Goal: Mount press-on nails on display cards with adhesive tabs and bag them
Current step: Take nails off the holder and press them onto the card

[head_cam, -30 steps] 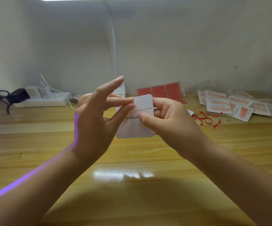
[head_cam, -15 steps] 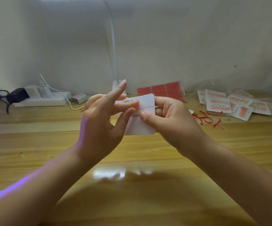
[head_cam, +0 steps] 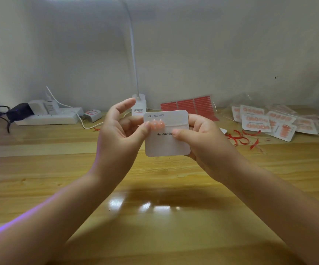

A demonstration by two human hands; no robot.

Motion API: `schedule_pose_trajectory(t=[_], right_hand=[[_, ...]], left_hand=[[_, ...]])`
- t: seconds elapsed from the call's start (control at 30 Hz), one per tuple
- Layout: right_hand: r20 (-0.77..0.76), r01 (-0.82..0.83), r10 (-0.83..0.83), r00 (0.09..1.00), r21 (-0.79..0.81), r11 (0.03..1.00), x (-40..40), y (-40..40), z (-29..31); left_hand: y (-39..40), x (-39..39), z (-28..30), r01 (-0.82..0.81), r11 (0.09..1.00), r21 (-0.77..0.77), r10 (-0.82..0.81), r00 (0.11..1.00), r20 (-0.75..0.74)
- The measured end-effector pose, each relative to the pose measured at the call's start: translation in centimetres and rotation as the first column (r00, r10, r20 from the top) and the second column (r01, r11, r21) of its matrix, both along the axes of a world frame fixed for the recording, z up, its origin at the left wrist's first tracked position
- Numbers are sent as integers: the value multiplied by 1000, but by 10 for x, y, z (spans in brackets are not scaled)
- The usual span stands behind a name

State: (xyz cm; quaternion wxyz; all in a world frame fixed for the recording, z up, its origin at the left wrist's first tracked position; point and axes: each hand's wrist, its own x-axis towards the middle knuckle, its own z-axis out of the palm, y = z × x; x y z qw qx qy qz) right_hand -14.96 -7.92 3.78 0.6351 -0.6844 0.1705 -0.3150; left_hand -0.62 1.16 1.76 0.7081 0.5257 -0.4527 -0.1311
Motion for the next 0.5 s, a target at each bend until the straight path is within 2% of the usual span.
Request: schedule_pose_trajectory(t=[0.1, 0.2, 0.23, 0.3, 0.37, 0.4, 0.5], right_hand=[[6, -1, 1, 1000, 10, 1000, 1, -2, -2], [-15, 55, -55, 998, -8, 998, 0, -9, -3], [-18, 86, -86, 996, -13, 996, -1, -13, -3], [-22, 157, -158, 987, -14, 987, -3, -21, -3], [-38, 221, -221, 975, -14, 975, -4, -27, -5], [-49, 244, -245, 968, -12, 970, -4, -30, -7], [-92, 279, -279, 956, -11, 960, -2, -32, -12]], left_hand=[[-1, 2, -2, 9, 1000, 3, -9, 999, -43], [-3, 9, -3, -88, 996, 20, 89, 995, -46], [-3, 11, -4, -148, 987, 59, 148, 989, 11], [-5, 19, -6, -258, 940, 224, 198, 946, 257], [-6, 25, -5, -335, 823, 459, 51, 848, 528], [-5, 28, -2, -366, 753, 546, -46, 799, 599], [-1, 35, 9, -397, 607, 689, -250, 727, 640]])
